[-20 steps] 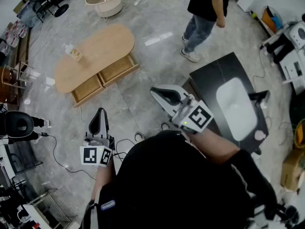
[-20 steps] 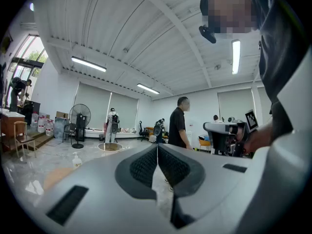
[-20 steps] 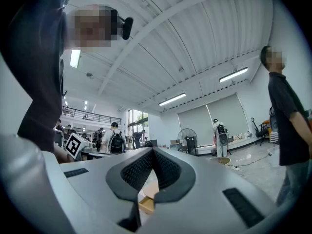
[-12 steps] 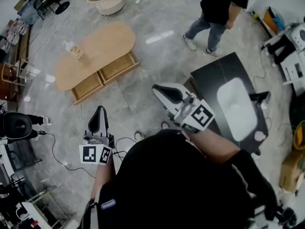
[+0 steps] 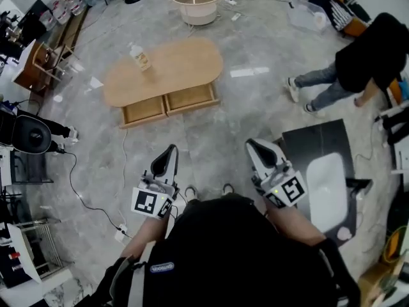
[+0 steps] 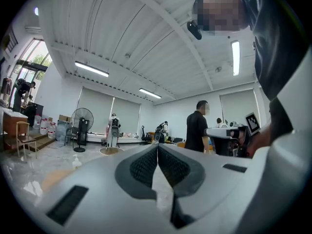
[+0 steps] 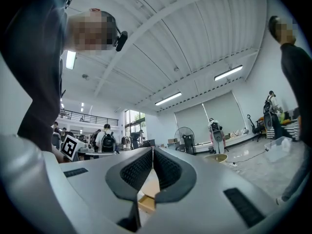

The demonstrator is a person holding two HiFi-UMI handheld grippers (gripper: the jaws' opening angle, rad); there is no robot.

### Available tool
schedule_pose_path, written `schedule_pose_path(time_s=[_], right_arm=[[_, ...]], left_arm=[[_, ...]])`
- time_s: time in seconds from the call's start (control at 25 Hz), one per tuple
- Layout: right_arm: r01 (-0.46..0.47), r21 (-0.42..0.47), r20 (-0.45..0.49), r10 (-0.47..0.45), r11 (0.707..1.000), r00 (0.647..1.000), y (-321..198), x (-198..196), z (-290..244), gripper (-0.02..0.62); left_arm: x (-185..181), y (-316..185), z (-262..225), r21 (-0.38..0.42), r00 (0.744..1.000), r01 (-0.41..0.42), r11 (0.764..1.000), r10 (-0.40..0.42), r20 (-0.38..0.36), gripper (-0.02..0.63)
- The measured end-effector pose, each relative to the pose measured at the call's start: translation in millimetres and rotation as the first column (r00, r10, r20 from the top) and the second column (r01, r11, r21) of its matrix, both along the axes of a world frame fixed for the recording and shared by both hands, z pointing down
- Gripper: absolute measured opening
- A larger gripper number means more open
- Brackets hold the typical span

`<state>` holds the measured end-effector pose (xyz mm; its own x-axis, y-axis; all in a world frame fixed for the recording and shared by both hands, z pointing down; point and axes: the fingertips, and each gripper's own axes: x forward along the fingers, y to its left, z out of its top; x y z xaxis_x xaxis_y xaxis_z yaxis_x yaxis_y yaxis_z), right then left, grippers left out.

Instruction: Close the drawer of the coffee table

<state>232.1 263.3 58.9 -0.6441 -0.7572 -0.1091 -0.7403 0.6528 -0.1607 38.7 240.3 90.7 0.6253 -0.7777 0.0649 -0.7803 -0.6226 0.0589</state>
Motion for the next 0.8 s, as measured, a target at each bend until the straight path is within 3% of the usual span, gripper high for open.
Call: schedule_pose_path(time_s=[0.32, 0.52, 0.56, 0.6, 0.64, 0.68, 0.8], right_arm=[[0.017, -0.001, -0.076, -0.017, 1.0, 0.997, -1, 6, 18, 0.011], [0.058, 0.038, -0.073, -0.055, 0.998, 0.996, -2, -1, 12, 0.013], [0.068, 0.044, -0.07, -0.065, 0.997, 0.995, -3, -5, 11, 0.053], [0.072, 0.052, -0.07, -0.068, 0.996, 0.995, -3, -8, 10, 0.188], [0.073, 0.06, -0.072, -0.068, 0.996, 0.995, -3, -11, 10, 0.23], [0.071, 0.063, -0.074, -0.067, 0.995, 0.995, -3, -12, 9, 0.242], [0.069, 0.066, -0.076, -0.063, 0.995, 0.995, 0, -11, 8, 0.245]], left_arm=[[0, 7, -4, 0.06, 0.989, 0.142, 0.988, -0.139, -0.049, 0.008], [-2, 10, -6, 0.071, 0.987, 0.153, 0.986, -0.148, -0.066, 0.008], [-1, 11, -5, 0.076, 0.988, 0.145, 0.987, -0.14, -0.068, 0.008], [0, 11, -5, 0.08, 0.989, 0.138, 0.987, -0.132, -0.07, 0.035], [0, 12, -4, 0.084, 0.989, 0.134, 0.987, -0.128, -0.072, 0.149], [1, 12, -4, 0.089, 0.989, 0.134, 0.987, -0.127, -0.075, 0.225], [-1, 16, -7, 0.105, 0.988, 0.141, 0.984, -0.132, -0.084, 0.256]])
